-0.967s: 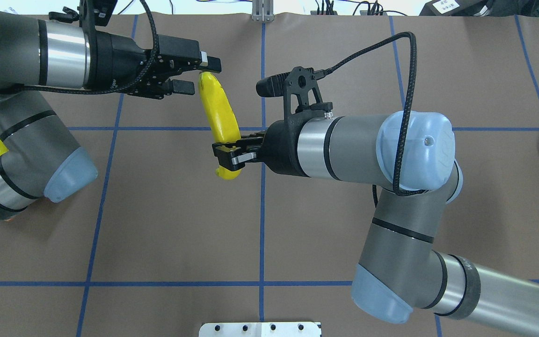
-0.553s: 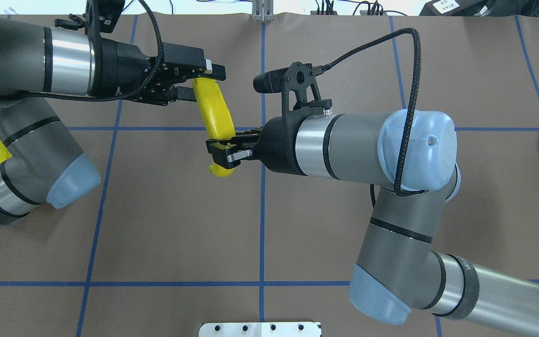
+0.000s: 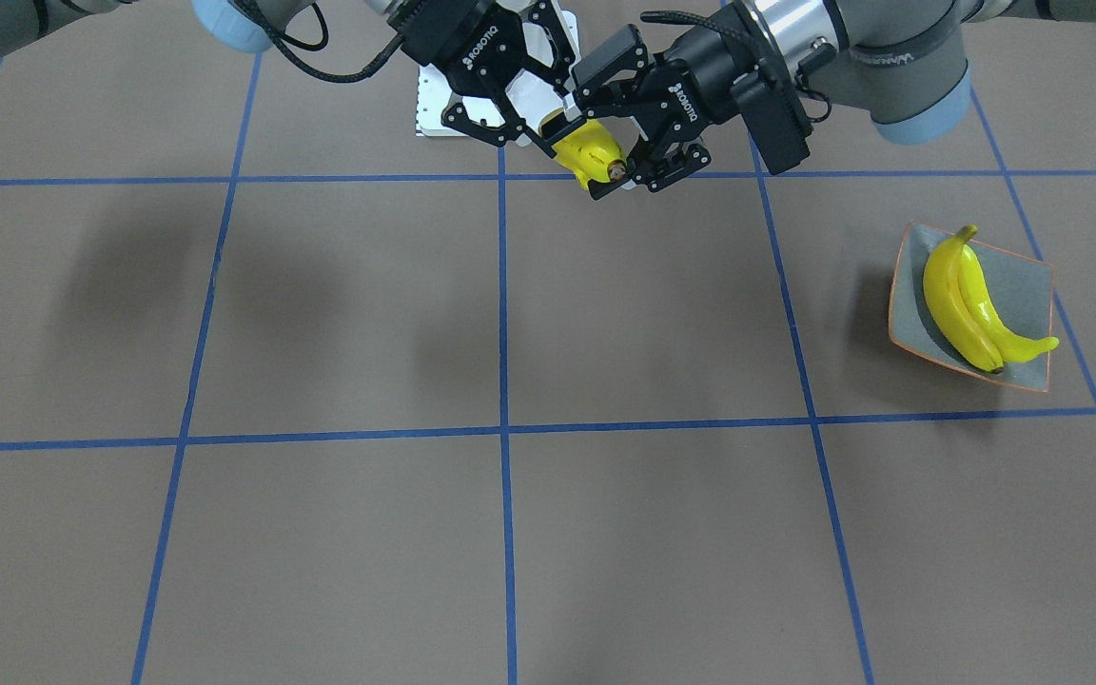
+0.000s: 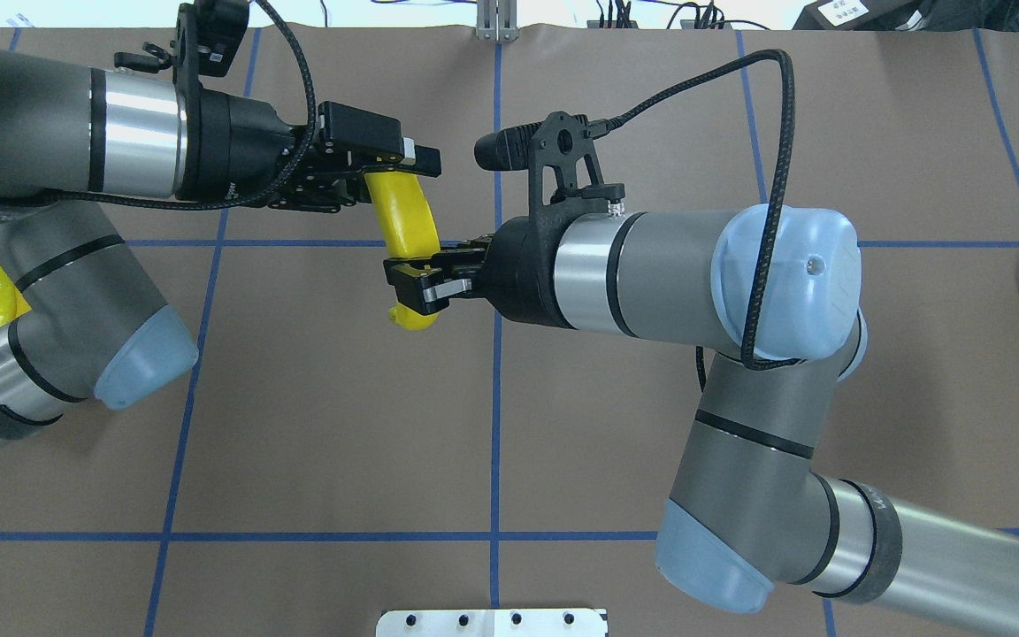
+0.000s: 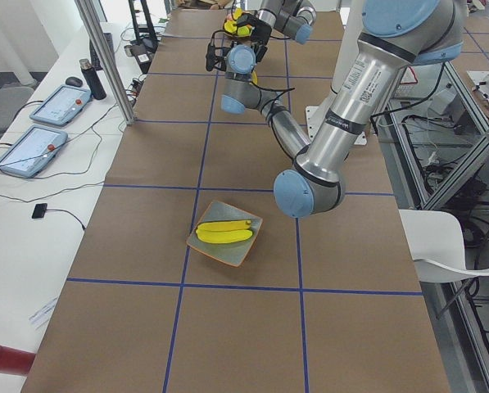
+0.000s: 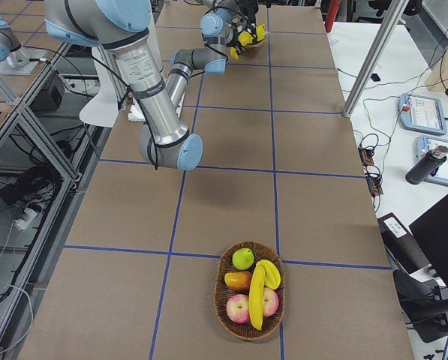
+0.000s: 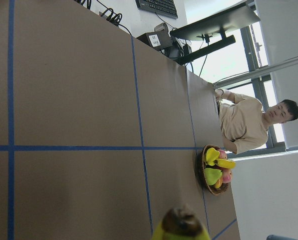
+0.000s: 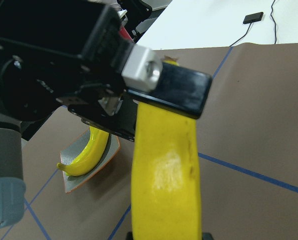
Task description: Transfer all bananas from basket to plate
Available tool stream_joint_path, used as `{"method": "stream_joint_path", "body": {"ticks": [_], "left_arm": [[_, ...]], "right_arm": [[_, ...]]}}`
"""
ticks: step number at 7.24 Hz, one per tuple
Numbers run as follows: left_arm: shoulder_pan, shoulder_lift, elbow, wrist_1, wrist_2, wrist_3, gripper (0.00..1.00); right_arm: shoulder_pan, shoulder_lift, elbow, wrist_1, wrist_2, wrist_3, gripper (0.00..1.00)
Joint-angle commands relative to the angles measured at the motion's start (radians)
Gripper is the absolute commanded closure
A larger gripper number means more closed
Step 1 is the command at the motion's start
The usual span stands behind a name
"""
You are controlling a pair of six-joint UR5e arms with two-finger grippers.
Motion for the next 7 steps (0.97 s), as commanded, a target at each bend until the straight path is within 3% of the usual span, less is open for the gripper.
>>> {"method": "stream_joint_path", "body": {"ticks": [1,2,3,4,5,6,7], "left_arm": [[0.003,0.002,-0.001,-0.003,0.001,-0.002,0.92],[0.003,0.008,-0.006,-0.005,-0.001,-0.003,1.00],[0.003,0.009,-0.007,-0.005,-0.001,-0.002,1.00],[0.004,0.009,-0.012,-0.005,-0.002,-0.003,1.00],[0.004,0.011,-0.012,-0.005,-0.002,-0.014,1.00],[0.004,0.009,-0.012,-0.005,-0.002,-0.017,1.00],[0.004,0.011,-0.012,-0.005,-0.002,-0.017,1.00]], "right_arm": [[0.000,0.000,0.001,0.001,0.000,0.001,1.00],[0.000,-0.001,0.001,0.003,0.000,0.000,1.00],[0.000,-0.001,0.001,0.003,0.000,0.000,1.00],[0.000,0.000,0.001,0.004,0.000,0.007,0.91],[0.000,0.000,0.003,0.001,0.000,0.089,0.17],[0.000,0.000,0.011,0.001,0.000,0.133,0.00],[0.000,-0.003,0.015,0.001,0.002,0.133,0.00]]}}
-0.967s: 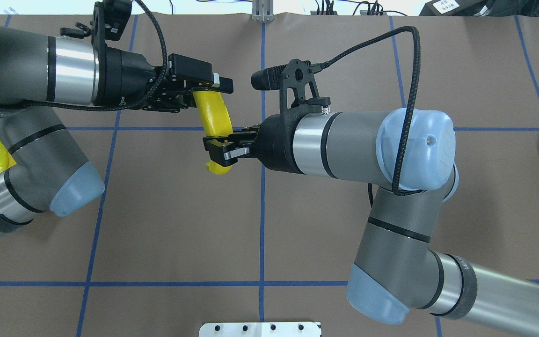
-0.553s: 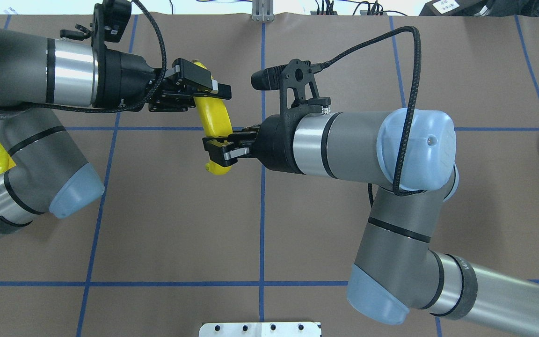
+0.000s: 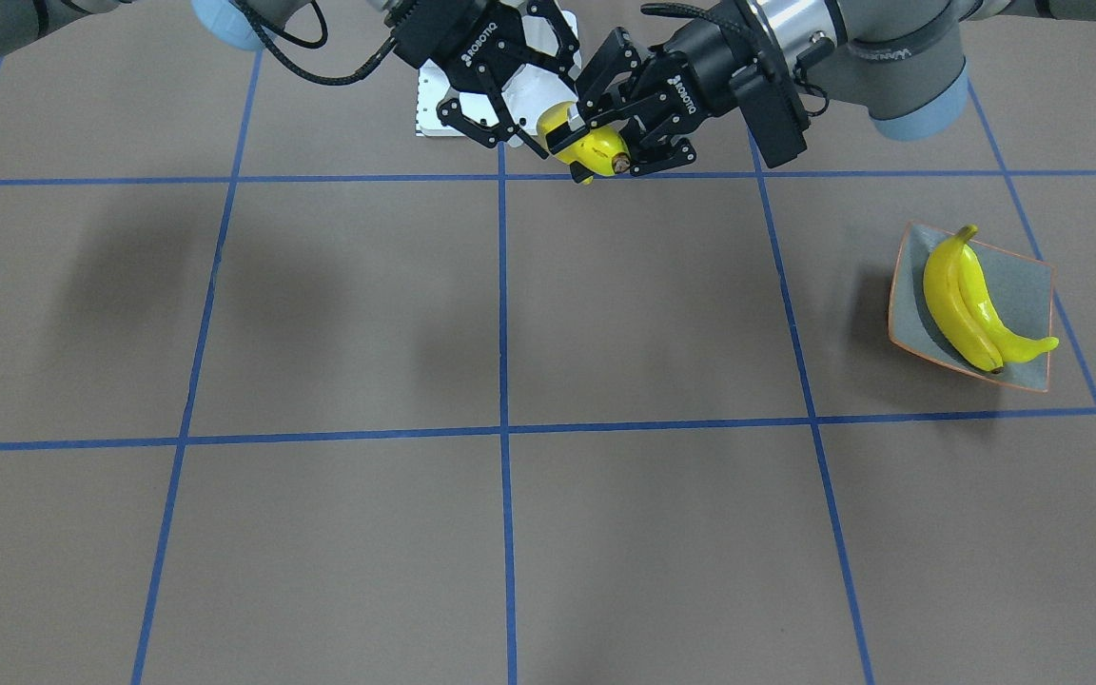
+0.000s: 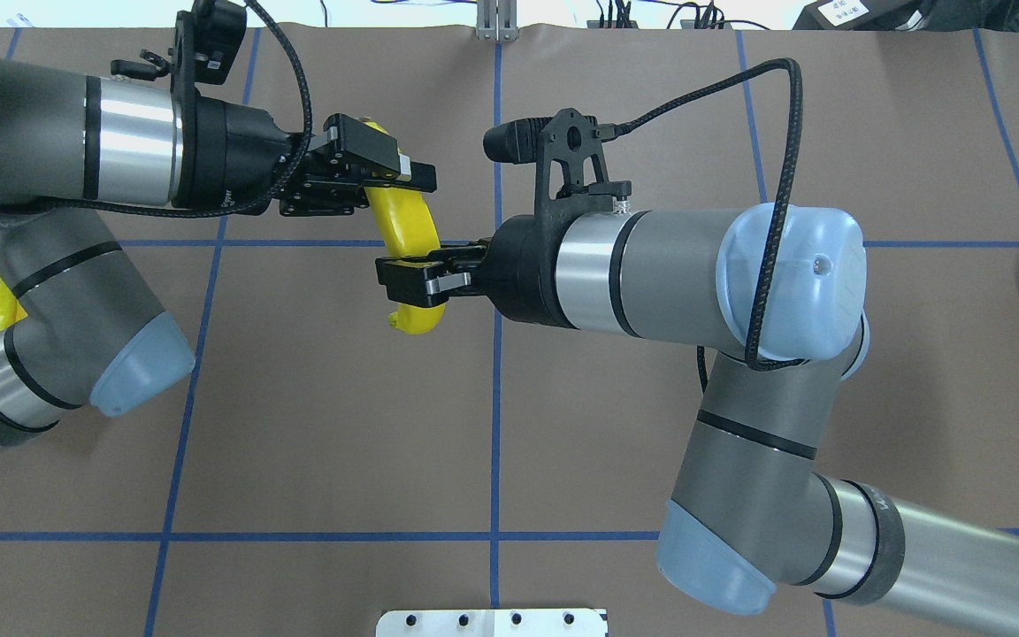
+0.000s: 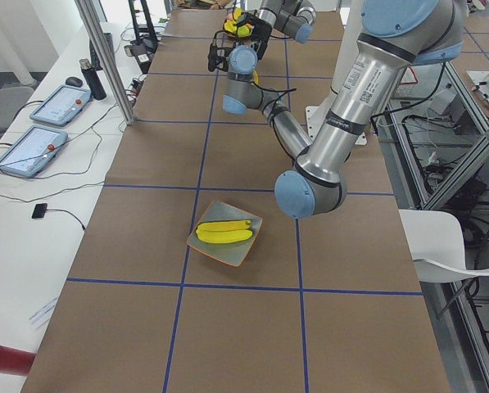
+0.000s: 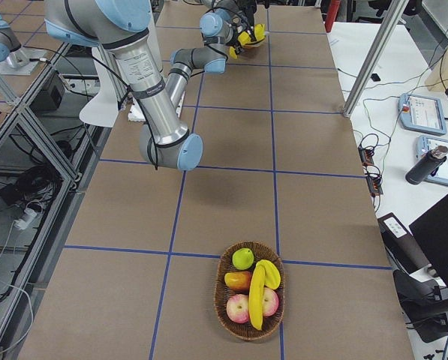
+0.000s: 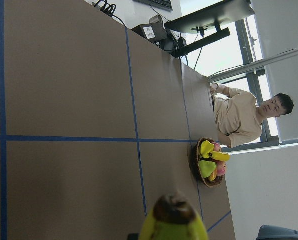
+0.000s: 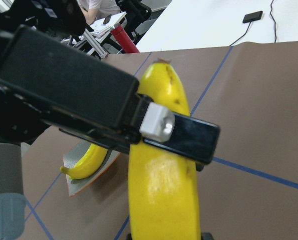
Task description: Transfer all bananas from basket to plate
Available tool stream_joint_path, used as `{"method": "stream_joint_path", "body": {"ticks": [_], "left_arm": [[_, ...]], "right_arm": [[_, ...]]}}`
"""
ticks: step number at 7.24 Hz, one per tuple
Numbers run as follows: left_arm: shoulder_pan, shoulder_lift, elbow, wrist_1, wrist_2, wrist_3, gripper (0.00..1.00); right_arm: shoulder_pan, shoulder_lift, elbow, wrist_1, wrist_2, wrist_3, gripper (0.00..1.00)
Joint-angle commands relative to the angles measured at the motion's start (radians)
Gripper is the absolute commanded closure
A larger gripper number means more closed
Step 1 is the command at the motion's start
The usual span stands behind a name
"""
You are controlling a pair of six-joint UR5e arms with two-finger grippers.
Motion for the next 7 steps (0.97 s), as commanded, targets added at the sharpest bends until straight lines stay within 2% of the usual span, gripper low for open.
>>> {"method": "stream_joint_path", "body": {"ticks": [1,3,5,7], "left_arm": [[0.000,0.002,0.004,0.000,0.000,-0.002,1.00],[-0.002,0.039,0.004,0.001,-0.003,0.005,1.00],[-0.006,0.082,0.006,0.014,-0.032,0.007,1.00],[-0.032,0.145,-0.002,0.017,-0.084,0.010,1.00]], "right_arm": [[0.004,-0.008,0.031,-0.005,0.007,0.024,0.00],[0.041,-0.028,0.037,-0.016,0.021,0.023,0.00],[0.168,-0.042,0.037,-0.065,0.200,0.023,0.00],[0.254,-0.080,0.029,-0.101,0.256,0.006,0.00]]}}
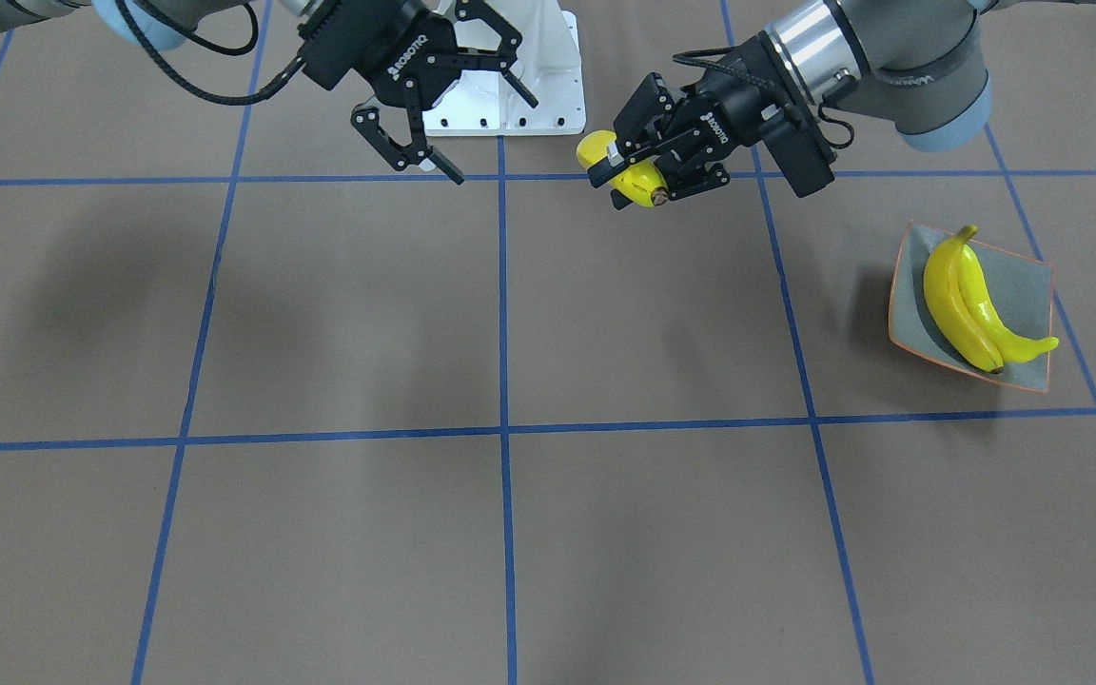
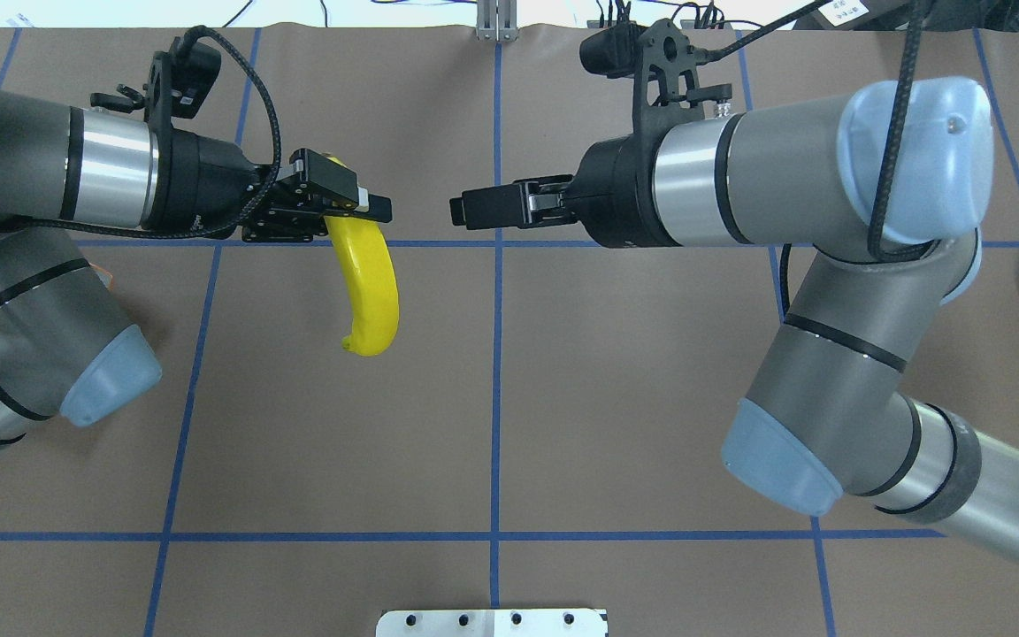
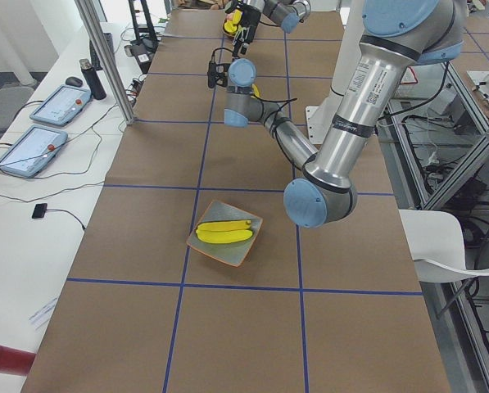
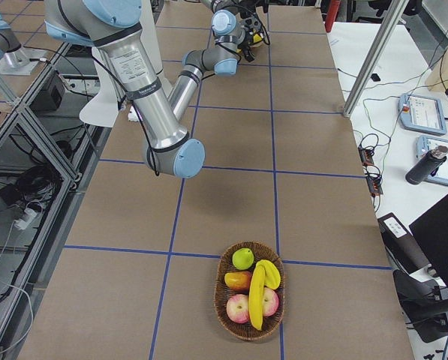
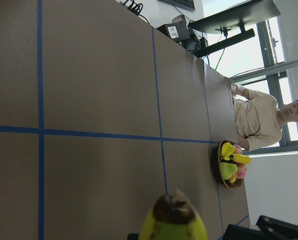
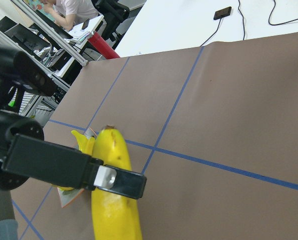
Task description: Transfer all bananas from basket to plate
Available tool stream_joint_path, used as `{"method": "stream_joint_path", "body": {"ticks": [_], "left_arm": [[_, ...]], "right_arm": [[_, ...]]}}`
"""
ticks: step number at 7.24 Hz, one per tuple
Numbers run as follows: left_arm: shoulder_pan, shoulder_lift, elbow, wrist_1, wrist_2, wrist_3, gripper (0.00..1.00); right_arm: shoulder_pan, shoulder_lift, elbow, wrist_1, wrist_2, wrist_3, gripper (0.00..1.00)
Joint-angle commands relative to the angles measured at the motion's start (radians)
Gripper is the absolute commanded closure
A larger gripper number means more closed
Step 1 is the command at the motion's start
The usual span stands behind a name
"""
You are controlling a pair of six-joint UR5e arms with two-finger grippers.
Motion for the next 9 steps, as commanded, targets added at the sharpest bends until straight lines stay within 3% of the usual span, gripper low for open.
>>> {"method": "stream_joint_path", "body": {"ticks": [1,3,6,9], "left_arm": [[-0.057,0.099,-0.020,0.001,-0.052,0.002,1.00],[-0.117,0.210,-0.034,0.001,-0.057,0.008,1.00],[-0.156,0.351,-0.040,0.004,-0.053,0.013,1.00],[-0.210,0.411,-0.037,0.191,-0.042,0.084,1.00]], "right_arm": [[0.114,-0.018,-0.012,-0.090,0.091,-0.015,0.00],[0.220,-0.020,-0.072,-0.168,0.113,-0.093,0.00],[0.372,-0.078,-0.120,-0.342,0.207,-0.387,0.00],[0.501,-0.206,-0.133,-0.362,0.281,-0.648,0.00]]}}
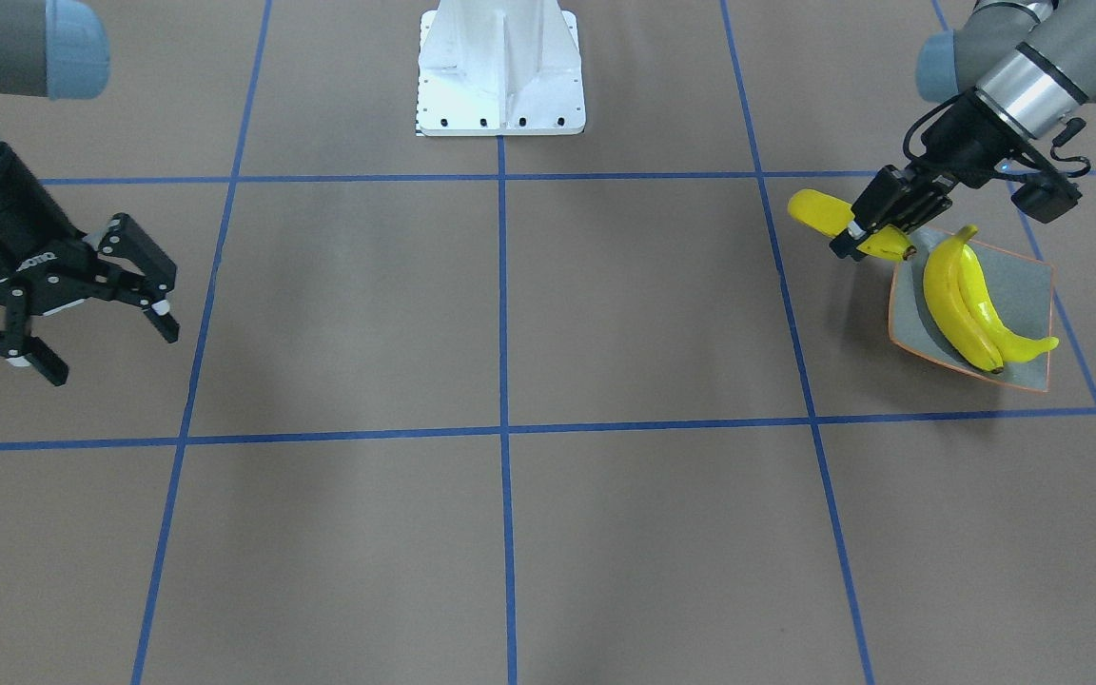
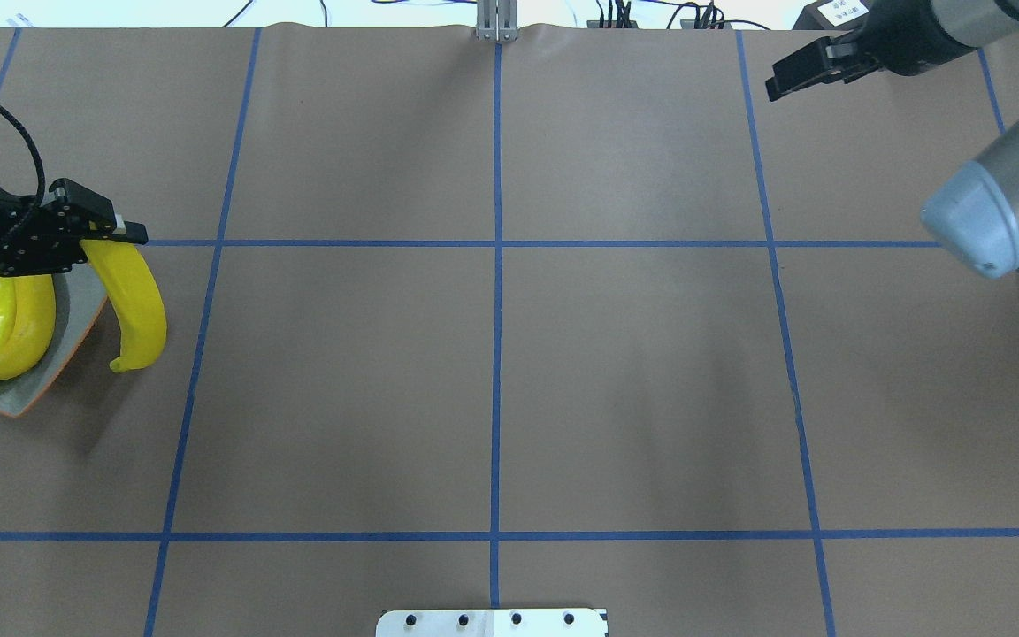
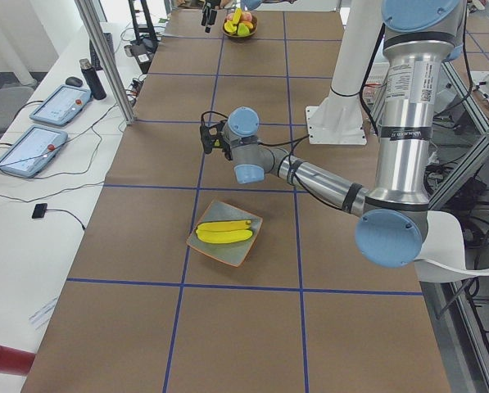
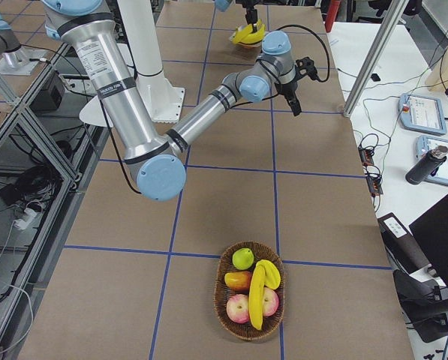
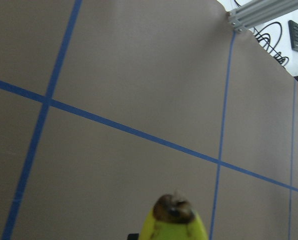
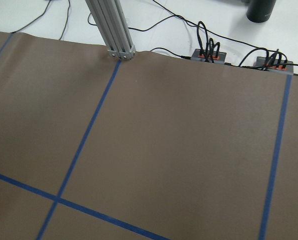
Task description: Transfer all bananas from basket to plate
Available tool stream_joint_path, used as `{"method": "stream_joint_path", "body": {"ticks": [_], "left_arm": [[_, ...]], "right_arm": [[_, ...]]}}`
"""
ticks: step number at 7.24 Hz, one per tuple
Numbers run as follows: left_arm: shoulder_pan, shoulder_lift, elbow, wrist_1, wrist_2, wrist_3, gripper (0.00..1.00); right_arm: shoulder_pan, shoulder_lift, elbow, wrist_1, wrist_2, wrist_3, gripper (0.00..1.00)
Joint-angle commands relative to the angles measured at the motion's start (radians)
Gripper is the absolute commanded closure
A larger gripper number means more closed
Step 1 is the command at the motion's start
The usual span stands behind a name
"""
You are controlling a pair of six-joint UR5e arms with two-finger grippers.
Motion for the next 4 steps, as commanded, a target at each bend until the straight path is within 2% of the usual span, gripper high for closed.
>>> {"method": "stream_joint_path", "body": {"ticks": [1,2,4], "left_arm": [[-0.037,0.040,0.001,0.162,0.012,0.113,1.00],[-0.041,0.046,-0.001,0.271,0.041,0.194,1.00],[-0.030,0.046,-0.002,0.504,0.197,0.378,1.00]], "right_arm": [[0.106,-0.098,-0.012,-0.006,0.076,-0.211,0.00],[0.146,-0.141,-0.014,-0.006,0.086,-0.294,0.00],[0.204,-0.181,-0.052,0.000,0.127,-0.431,0.00]]}}
